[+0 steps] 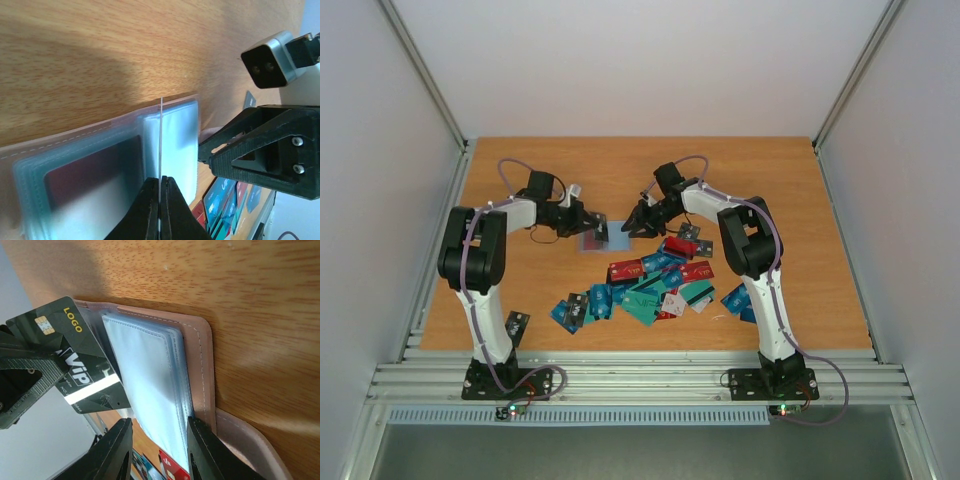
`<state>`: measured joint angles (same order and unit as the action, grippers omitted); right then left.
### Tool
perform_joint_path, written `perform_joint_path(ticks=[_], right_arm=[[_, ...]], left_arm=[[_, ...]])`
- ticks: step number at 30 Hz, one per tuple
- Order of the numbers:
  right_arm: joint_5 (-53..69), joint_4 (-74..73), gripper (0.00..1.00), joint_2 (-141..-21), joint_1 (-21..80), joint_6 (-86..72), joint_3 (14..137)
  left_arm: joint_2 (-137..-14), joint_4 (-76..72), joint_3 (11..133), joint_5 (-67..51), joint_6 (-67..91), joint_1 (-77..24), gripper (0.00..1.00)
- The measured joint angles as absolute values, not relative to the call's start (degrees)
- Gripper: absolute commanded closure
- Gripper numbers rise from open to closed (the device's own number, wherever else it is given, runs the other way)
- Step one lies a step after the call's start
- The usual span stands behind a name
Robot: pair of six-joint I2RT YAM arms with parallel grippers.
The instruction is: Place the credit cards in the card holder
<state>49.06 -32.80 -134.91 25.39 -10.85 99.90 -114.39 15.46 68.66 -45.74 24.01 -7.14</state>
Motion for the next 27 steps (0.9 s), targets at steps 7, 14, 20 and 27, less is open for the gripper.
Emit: perform_joint_path(ticks=[7,14,20,27], right_arm=[[49.06,-32.64,0.68,-134.91,25.39,-11.07,99.83],[49.47,-31.94,0.69,-134.91,25.28,-11.79,99.39],[49.82,-31.51,0.68,-134.91,25.17,-12.01,99.15],[49.95,-31.42,0.69,-134.93,25.17,-12.21,99.13]], left_arm=[[-114.91,12.93,68.58,-48.58,25.21,-7.14,1.00],[-115.18,12.71,68.42,-49.06,25.93,-7.03,1.00],[-115.28,13.06,67.75,-49.39,26.46,-6.72,1.00],[-116.49,15.20,67.77,-49.93,26.59,-6.72,1.00]])
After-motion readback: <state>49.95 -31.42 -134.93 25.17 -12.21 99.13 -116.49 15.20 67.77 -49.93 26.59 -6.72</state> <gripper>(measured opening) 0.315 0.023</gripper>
